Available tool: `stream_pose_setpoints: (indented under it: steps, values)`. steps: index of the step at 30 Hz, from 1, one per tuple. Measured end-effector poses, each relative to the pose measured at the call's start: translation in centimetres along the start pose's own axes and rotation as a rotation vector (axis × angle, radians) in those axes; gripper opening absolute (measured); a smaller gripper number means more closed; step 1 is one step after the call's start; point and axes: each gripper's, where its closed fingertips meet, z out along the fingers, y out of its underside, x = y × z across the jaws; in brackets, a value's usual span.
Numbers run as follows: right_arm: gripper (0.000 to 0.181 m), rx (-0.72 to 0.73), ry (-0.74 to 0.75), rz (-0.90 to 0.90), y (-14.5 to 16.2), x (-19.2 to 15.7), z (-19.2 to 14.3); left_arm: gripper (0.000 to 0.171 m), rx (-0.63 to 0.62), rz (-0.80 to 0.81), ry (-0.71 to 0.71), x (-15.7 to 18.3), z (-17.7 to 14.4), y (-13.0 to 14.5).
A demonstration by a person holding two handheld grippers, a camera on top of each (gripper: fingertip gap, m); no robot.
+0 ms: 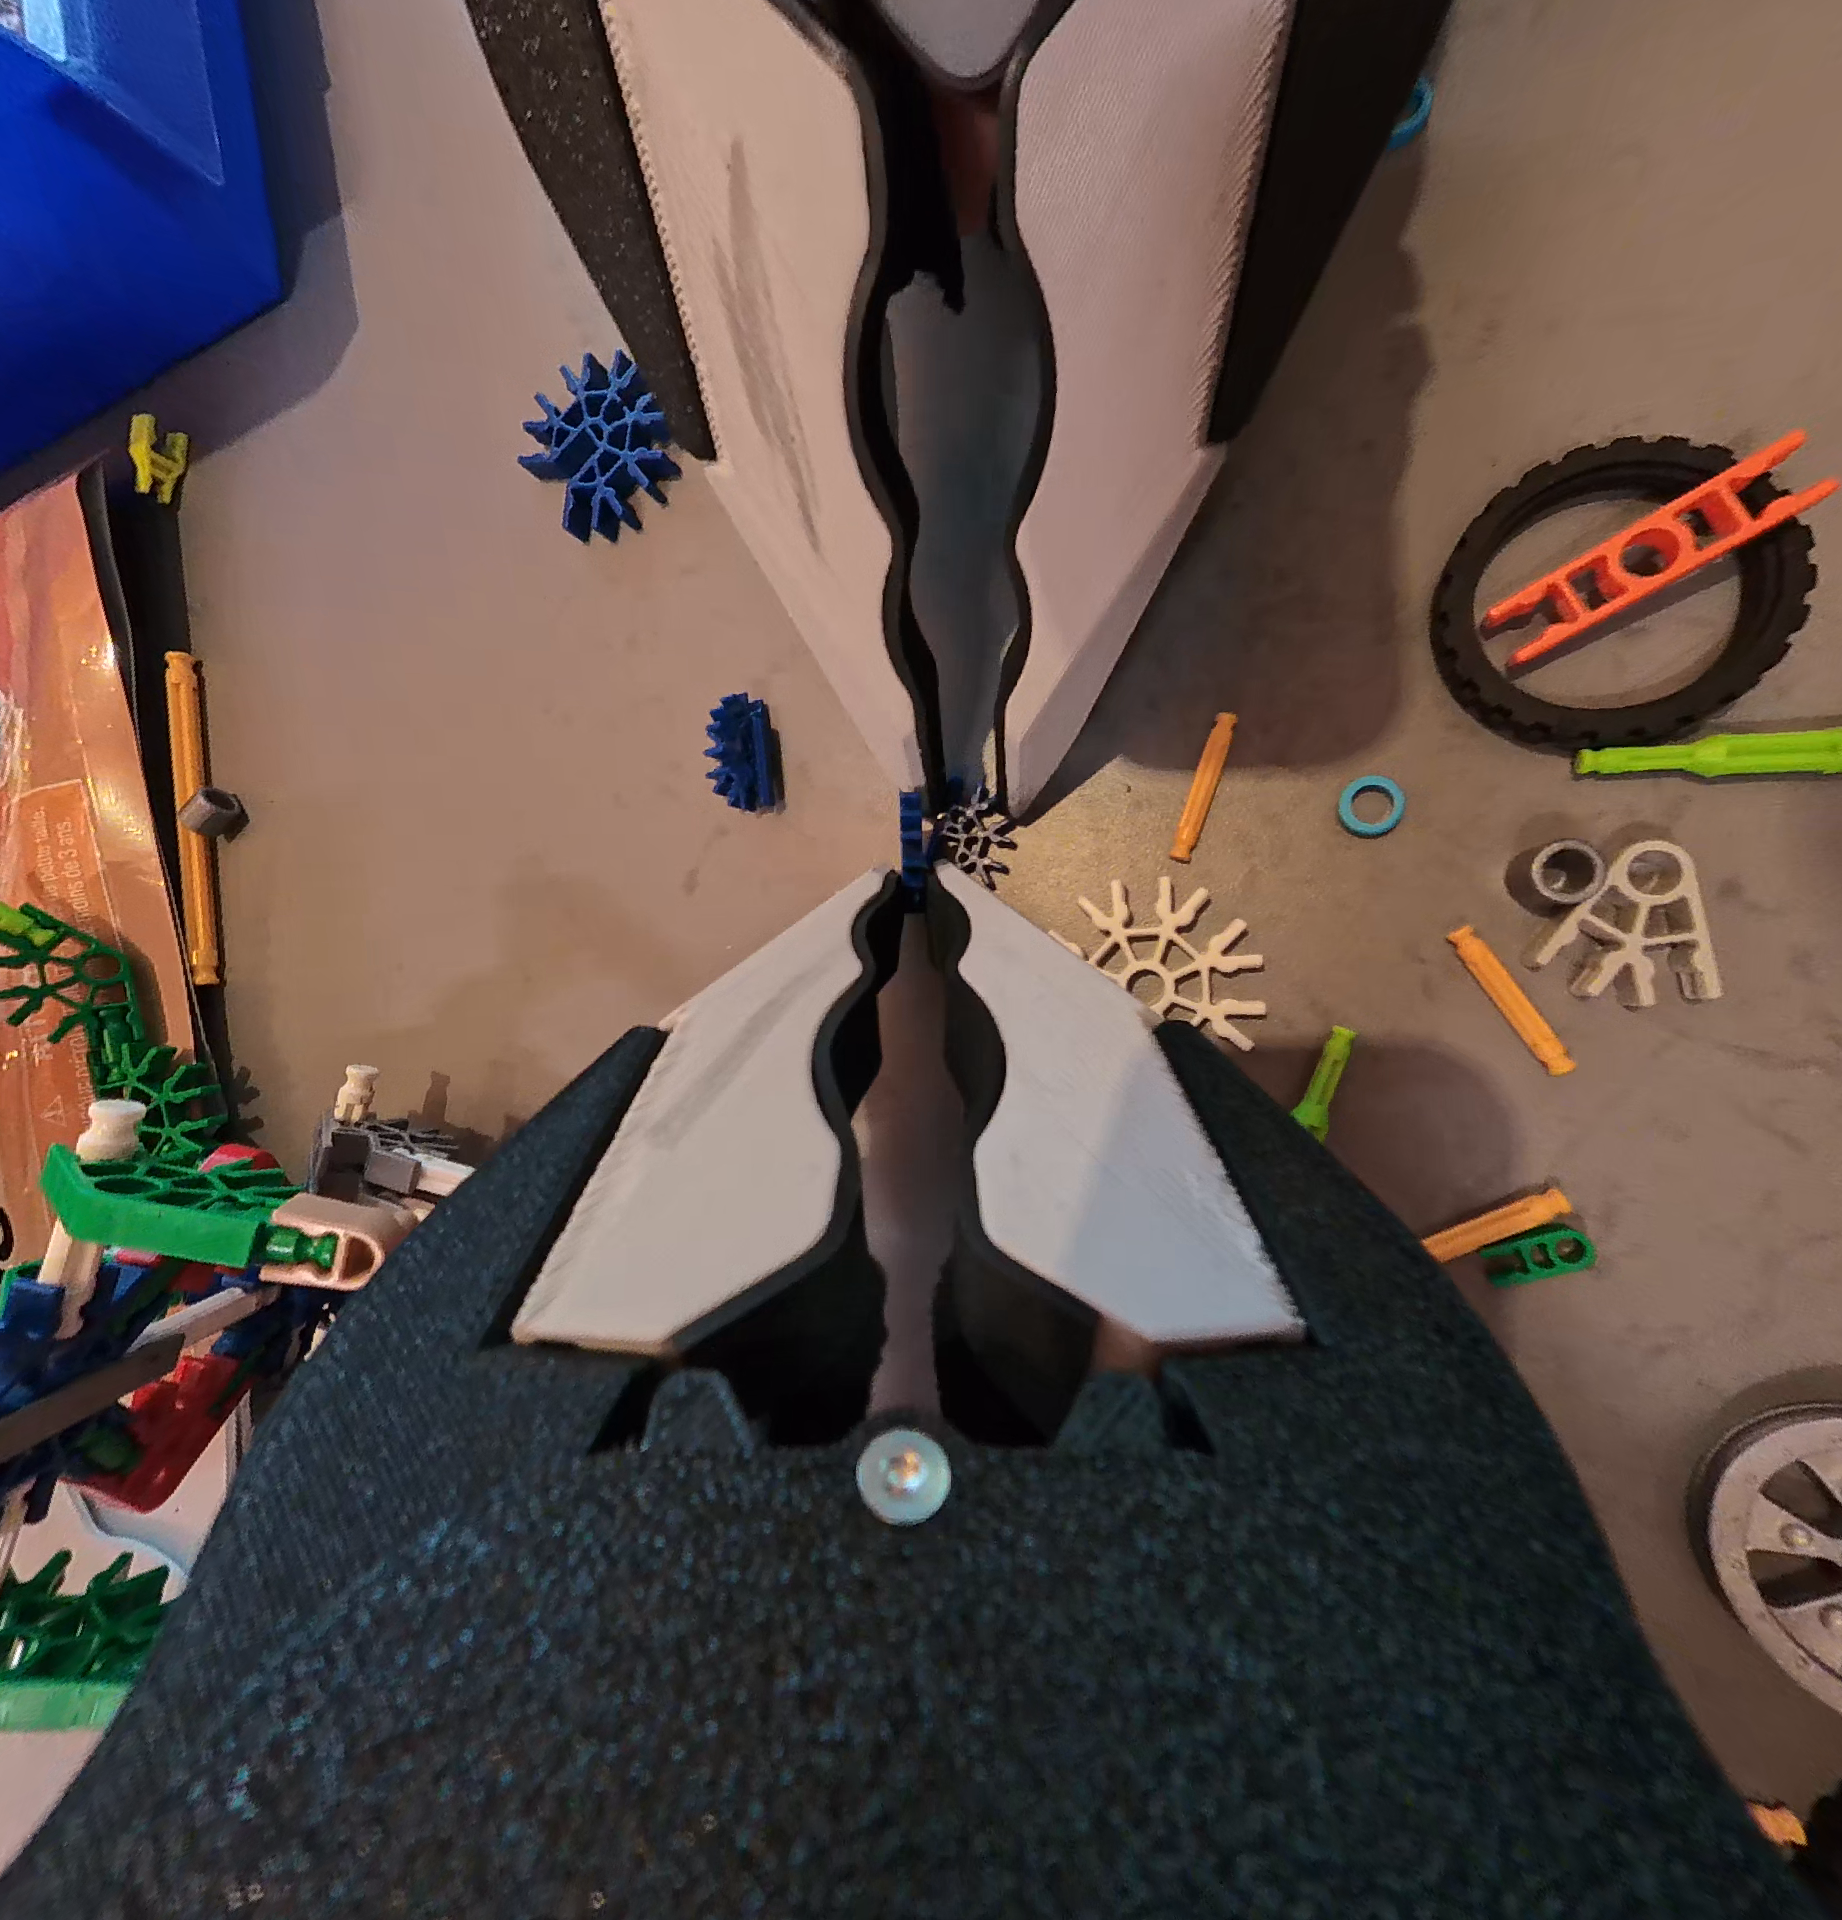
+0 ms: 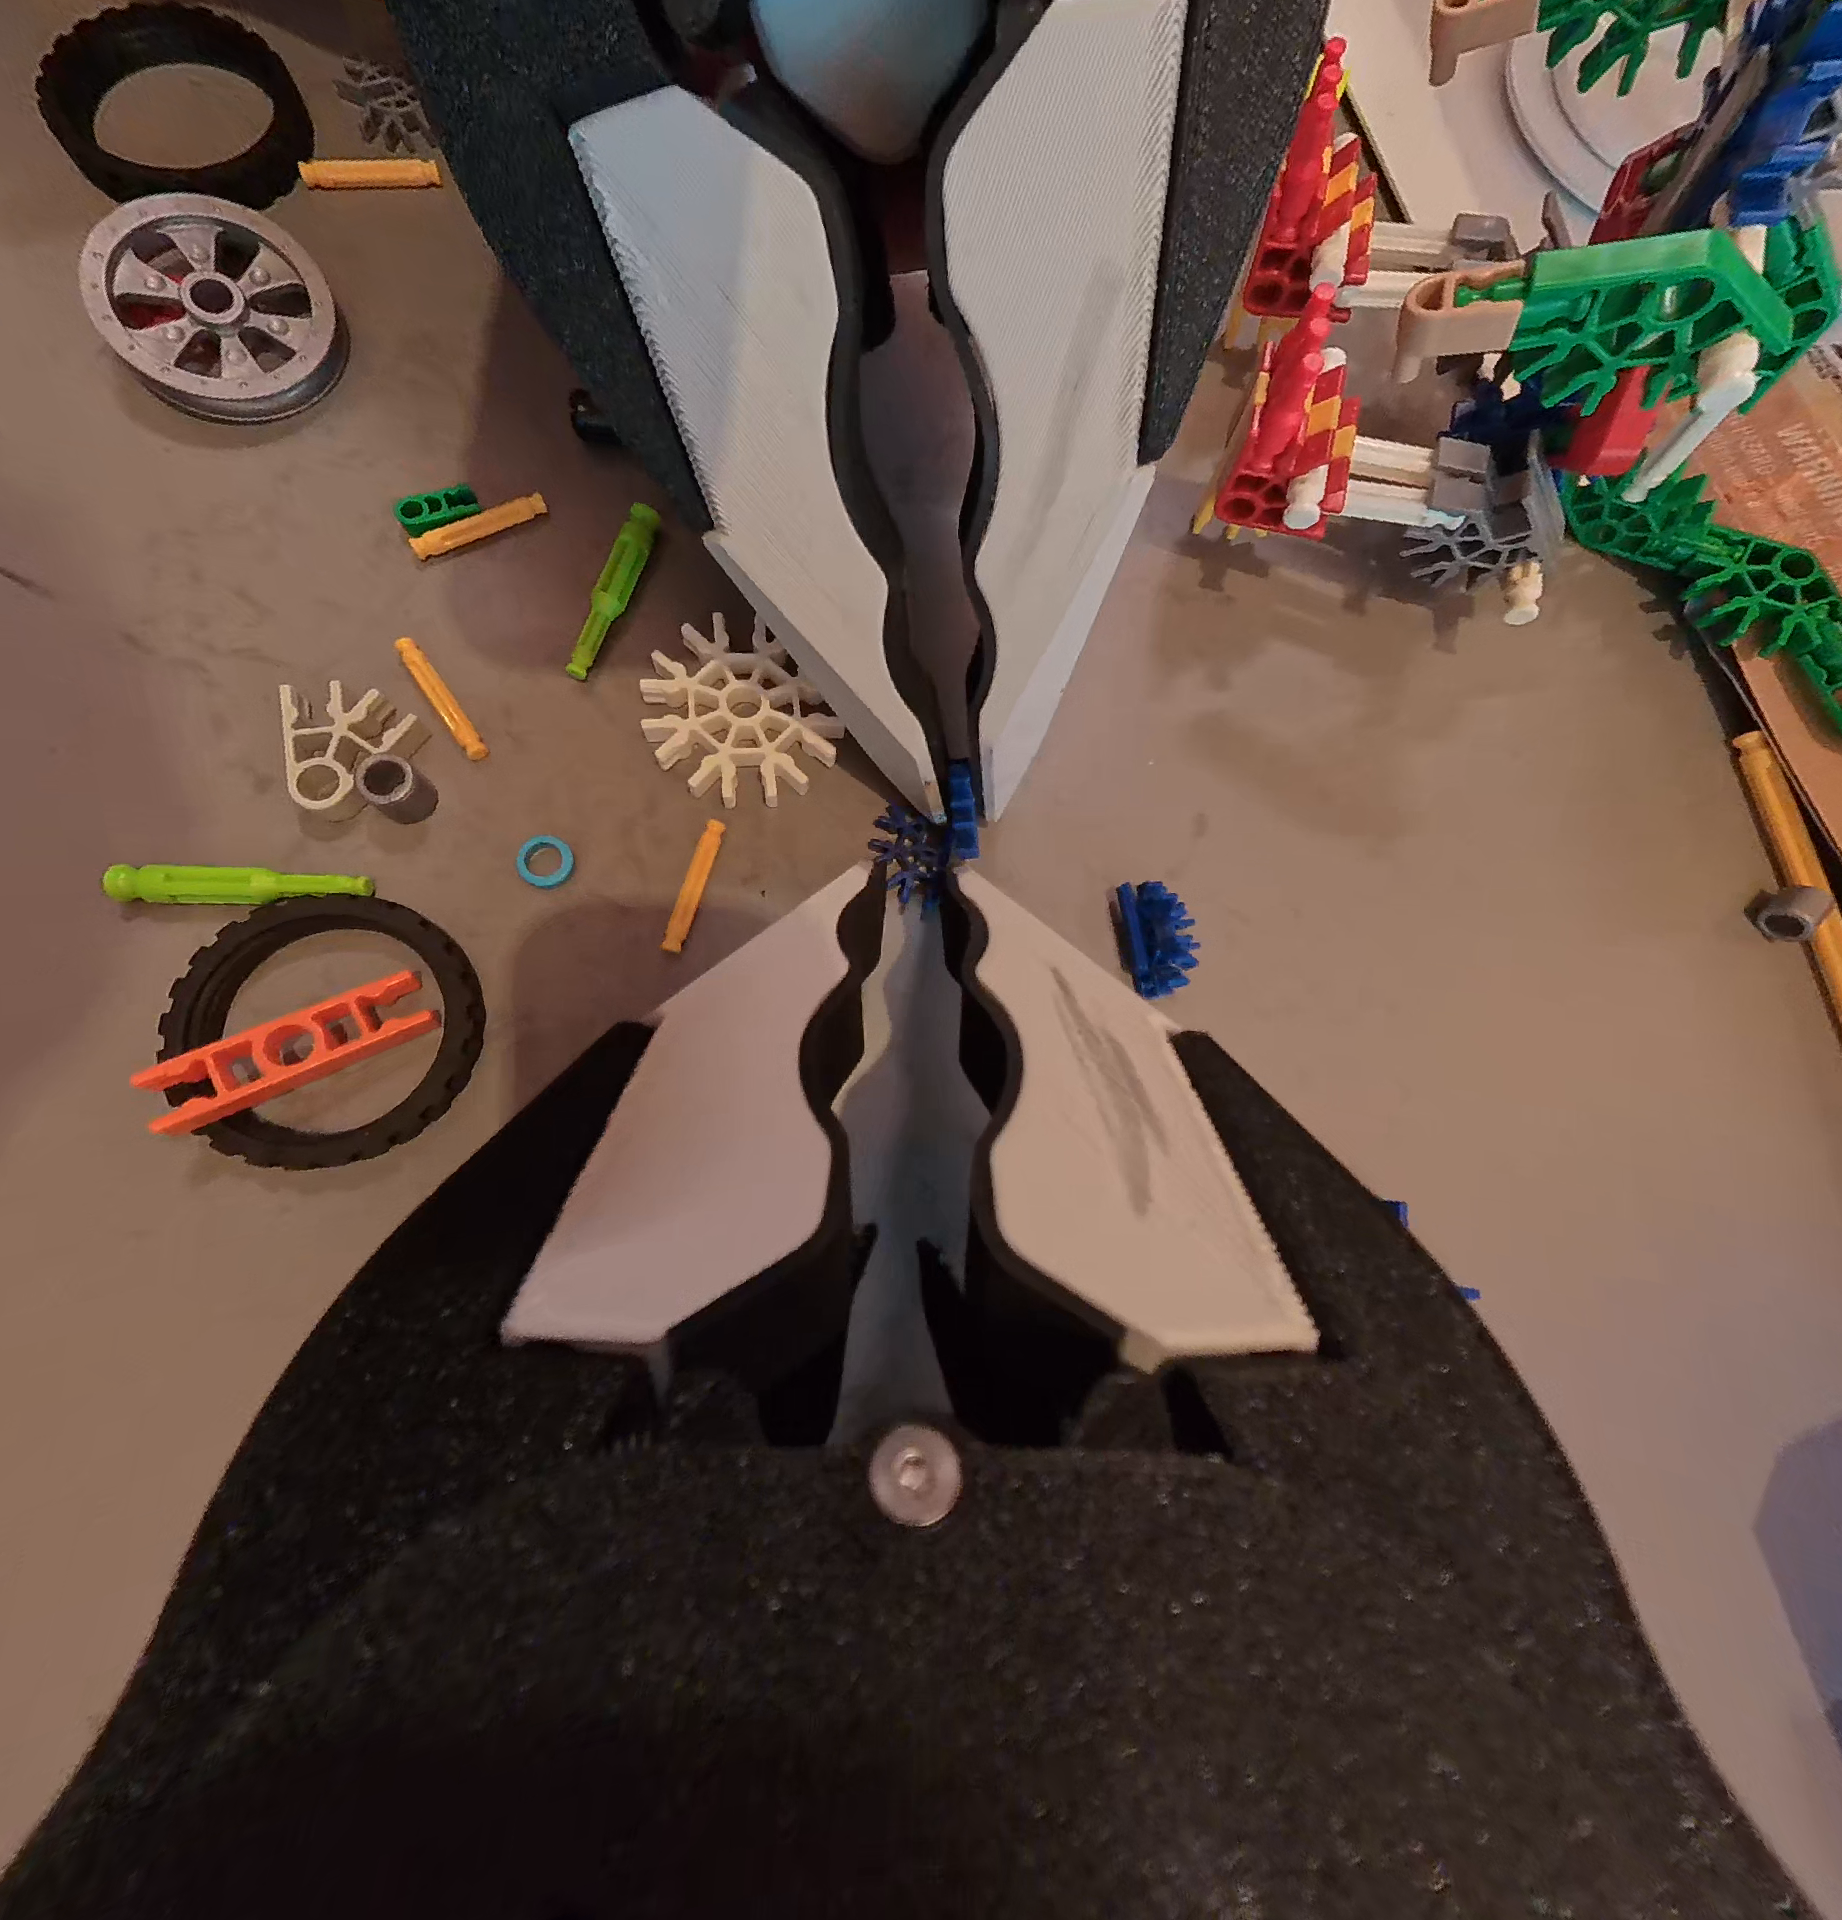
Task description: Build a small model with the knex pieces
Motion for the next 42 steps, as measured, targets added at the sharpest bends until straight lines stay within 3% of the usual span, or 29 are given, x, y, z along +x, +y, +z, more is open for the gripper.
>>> stream_pose_setpoints:
  steps: [14,42]
  values:
    - [0.009,0.027,0.013,0.021,-0.2,0.58,-0.77,0.001,0.018,-0.139,0.075,0.0,-0.35,0.55]
    - [0.008,0.064,0.005,0.024,-0.64,0.62,-0.5,0.001,0.031,-0.083,0.081,0.38,-0.33,0.32]
